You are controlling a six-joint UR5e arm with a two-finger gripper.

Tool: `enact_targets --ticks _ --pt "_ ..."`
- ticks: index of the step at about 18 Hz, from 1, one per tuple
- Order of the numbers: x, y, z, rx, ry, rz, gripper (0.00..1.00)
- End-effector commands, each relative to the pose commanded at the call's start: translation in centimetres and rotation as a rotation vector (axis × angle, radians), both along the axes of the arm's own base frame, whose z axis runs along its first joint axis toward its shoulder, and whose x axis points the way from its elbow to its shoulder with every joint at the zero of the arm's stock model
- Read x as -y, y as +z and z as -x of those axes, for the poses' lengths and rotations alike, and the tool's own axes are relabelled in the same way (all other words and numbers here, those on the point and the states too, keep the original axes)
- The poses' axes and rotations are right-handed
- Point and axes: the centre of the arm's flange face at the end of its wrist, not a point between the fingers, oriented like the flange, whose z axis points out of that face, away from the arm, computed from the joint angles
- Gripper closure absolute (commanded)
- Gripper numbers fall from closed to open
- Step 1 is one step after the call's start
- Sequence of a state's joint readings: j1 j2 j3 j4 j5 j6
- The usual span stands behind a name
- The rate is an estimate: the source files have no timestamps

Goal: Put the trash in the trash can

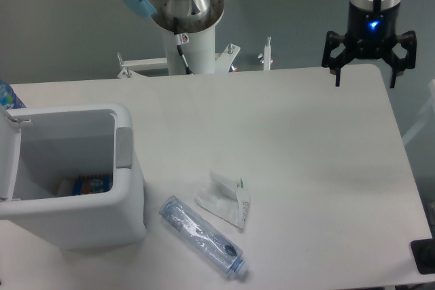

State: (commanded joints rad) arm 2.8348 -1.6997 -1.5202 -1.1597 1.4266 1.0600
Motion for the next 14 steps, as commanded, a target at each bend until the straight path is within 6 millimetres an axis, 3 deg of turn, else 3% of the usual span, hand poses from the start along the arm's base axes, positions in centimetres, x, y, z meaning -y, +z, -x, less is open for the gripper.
enact_targets --ticks 10,14 --pt "-0.5 -0.7 0.1 -0.015 0.000 -0.004 0.00" --pt "-2.4 -2.0 -0.2 -0.006 -0.034 -0.003 0.00"
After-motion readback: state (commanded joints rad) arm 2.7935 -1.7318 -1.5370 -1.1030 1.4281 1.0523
